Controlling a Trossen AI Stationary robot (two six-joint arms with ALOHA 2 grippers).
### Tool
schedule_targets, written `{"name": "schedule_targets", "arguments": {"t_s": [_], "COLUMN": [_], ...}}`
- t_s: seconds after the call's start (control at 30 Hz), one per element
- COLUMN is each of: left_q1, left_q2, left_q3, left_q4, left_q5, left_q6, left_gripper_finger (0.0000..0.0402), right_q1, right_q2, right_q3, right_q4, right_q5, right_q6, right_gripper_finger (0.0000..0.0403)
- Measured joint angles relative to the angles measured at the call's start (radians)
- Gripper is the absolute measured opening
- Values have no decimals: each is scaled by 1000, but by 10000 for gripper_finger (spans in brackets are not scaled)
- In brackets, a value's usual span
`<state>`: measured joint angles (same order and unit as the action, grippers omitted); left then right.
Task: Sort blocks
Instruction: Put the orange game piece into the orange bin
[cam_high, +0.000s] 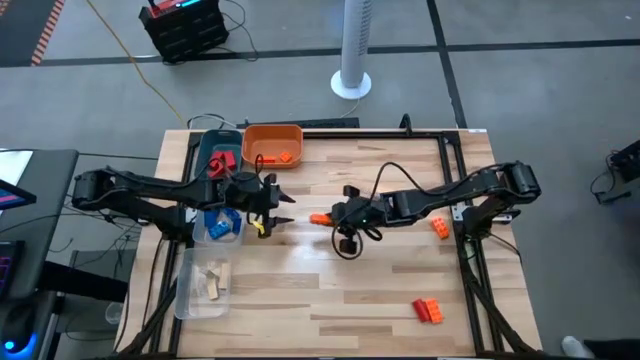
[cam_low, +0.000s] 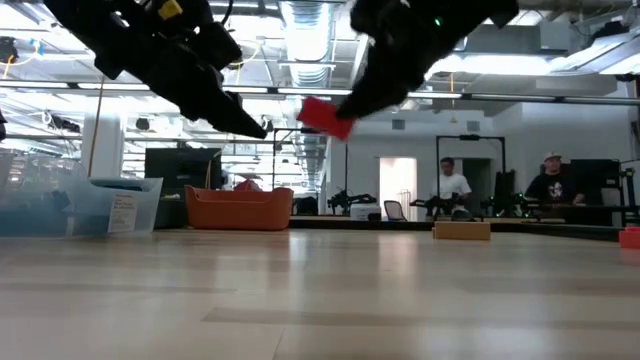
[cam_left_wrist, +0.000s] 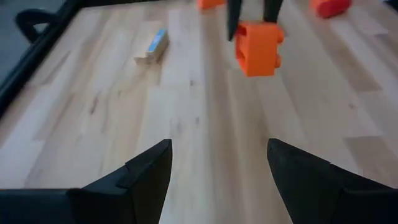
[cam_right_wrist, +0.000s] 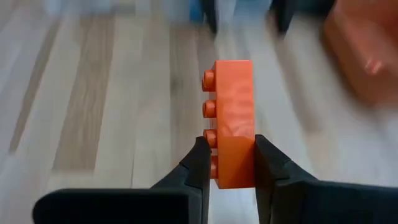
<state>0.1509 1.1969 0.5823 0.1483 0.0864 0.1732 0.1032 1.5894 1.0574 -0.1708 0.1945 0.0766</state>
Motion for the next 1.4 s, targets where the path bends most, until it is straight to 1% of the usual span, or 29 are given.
{"name": "schedule_targets", "arguments": {"t_s": [0.1, 0.17, 0.23, 0.3, 0.43, 0.53, 0.8, 0.87, 1.03, 1.13, 1.4], "left_q1": [-7, -23, -40, -55, -67, -69, -77, -84, -102, -106, -106], "left_q2": [1, 17, 37, 65, 115, 131, 132, 132, 132, 132, 132], "left_q3": [0, 0, 0, 1, 1, 1, 1, 0, 0, 0, 2], "left_q4": [22, 52, 91, 171, 305, 364, 425, 433, 431, 409, 386], "left_q5": [40, 41, 42, 39, 25, -7, -23, -24, -24, -24, -20], "left_q6": [-11, -10, -1, 13, 13, 4, -16, -28, -42, -45, -38], "left_gripper_finger": [256, 256, 256, 256, 256, 256, 252, 240, 191, 170, 163], "right_q1": [19, 28, 29, 27, 26, 30, 36, 36, 35, 35, 33], "right_q2": [0, 0, 0, 0, 0, 0, 0, 0, 0, 1, 1], "right_q3": [5, 6, 6, 6, 6, 6, 6, 6, 6, 5, 5], "right_q4": [88, 136, 182, 220, 226, 226, 226, 227, 229, 239, 261], "right_q5": [61, 94, 97, 97, 99, 99, 101, 100, 100, 99, 100], "right_q6": [-46, -77, -102, -112, -120, -120, -126, -130, -131, -138, -141], "right_gripper_finger": [77, 77, 77, 77, 77, 77, 77, 77, 77, 77, 77]}}
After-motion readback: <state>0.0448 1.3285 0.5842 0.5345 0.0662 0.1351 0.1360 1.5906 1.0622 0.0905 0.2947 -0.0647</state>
